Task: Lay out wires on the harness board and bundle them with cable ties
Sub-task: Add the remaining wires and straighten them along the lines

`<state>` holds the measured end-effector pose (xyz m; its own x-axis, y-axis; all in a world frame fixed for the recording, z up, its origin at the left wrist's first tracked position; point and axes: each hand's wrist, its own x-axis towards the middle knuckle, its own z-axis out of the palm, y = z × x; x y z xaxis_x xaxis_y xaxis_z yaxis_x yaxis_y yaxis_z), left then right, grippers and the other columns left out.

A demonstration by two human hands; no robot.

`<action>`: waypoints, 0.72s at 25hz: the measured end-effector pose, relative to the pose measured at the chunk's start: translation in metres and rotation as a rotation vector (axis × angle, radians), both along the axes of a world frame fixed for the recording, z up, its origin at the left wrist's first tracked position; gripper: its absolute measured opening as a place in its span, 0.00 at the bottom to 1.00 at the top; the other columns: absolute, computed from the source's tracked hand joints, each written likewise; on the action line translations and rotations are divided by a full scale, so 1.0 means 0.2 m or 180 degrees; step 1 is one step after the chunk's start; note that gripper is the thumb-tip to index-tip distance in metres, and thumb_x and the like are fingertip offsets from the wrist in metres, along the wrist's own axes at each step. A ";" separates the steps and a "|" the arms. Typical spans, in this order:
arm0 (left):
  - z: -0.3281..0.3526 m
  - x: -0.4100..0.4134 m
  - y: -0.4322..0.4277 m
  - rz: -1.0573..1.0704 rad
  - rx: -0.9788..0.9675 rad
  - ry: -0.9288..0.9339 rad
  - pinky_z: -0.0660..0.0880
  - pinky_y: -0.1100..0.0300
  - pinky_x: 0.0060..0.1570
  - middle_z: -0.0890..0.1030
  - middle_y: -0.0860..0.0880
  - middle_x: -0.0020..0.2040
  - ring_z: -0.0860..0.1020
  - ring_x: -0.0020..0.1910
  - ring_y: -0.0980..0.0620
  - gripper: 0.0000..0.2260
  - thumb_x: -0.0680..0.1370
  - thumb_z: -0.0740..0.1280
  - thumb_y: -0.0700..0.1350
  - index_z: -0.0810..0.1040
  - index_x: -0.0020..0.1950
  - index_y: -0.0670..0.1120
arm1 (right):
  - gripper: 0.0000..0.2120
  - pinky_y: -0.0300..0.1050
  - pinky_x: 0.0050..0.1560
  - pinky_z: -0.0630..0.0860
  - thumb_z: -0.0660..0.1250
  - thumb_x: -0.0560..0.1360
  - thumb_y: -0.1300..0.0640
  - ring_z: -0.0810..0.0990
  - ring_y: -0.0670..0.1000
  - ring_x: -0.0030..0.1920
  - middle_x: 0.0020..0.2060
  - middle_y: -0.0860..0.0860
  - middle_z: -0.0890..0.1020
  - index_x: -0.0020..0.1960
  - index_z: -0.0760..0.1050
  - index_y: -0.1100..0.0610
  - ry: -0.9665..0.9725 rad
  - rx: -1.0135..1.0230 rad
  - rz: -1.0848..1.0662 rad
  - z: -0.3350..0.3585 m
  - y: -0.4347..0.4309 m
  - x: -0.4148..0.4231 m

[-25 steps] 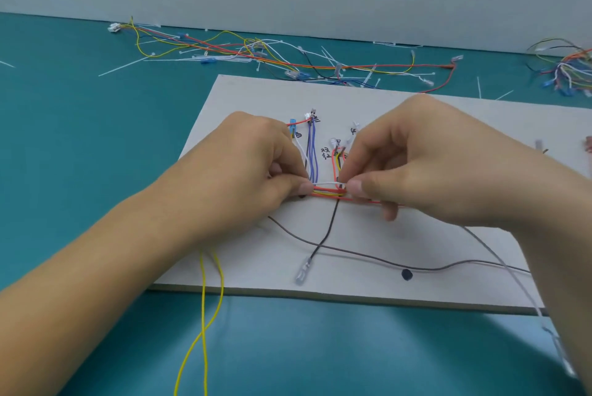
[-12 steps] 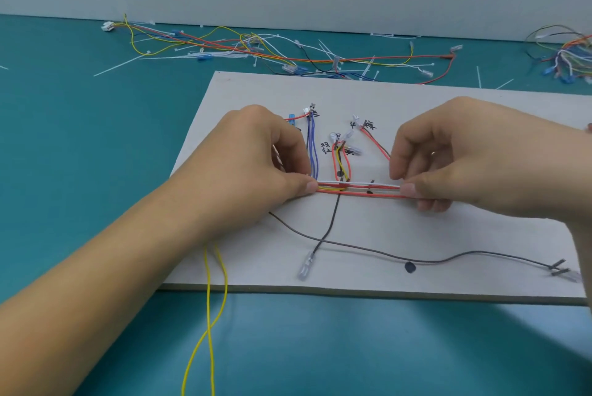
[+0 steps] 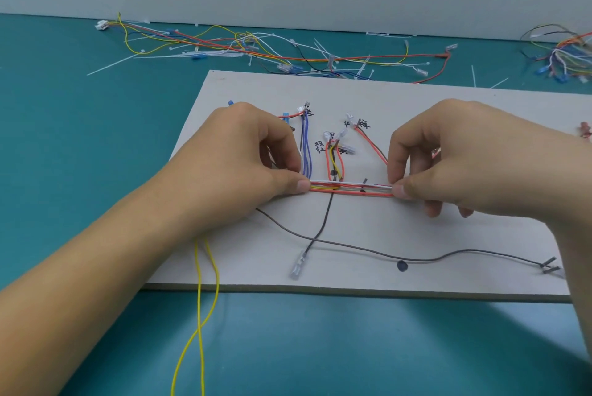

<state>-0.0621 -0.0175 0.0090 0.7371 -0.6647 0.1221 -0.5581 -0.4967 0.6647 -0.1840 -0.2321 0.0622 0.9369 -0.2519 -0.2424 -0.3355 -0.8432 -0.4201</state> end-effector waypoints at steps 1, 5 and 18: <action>0.00 0.01 0.00 0.0004 0.0016 -0.0056 0.72 0.68 0.36 0.82 0.59 0.35 0.80 0.38 0.57 0.10 0.66 0.82 0.52 0.84 0.36 0.52 | 0.11 0.34 0.22 0.72 0.74 0.73 0.58 0.77 0.42 0.22 0.26 0.47 0.83 0.41 0.81 0.41 0.0000 -0.0001 0.0010 0.00 0.00 0.00; 0.01 0.05 0.04 -0.0107 0.0075 -0.0079 0.70 0.71 0.33 0.83 0.56 0.37 0.79 0.38 0.59 0.11 0.66 0.81 0.57 0.84 0.39 0.54 | 0.08 0.39 0.25 0.77 0.73 0.73 0.56 0.80 0.44 0.25 0.27 0.47 0.84 0.42 0.81 0.42 0.0012 -0.0021 0.0070 -0.01 0.00 0.00; 0.00 0.20 0.09 0.0966 -0.0037 -0.0480 0.68 0.63 0.35 0.77 0.55 0.43 0.77 0.35 0.57 0.02 0.76 0.74 0.48 0.84 0.45 0.55 | 0.07 0.37 0.24 0.76 0.73 0.73 0.56 0.80 0.43 0.24 0.26 0.46 0.83 0.40 0.82 0.44 0.0133 -0.0109 0.0187 -0.02 0.02 0.00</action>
<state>-0.0211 0.0006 0.0097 0.8742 -0.4156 0.2511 -0.4784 -0.6482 0.5925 -0.1843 -0.2273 0.0573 0.9396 -0.2056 -0.2738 -0.3016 -0.8756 -0.3773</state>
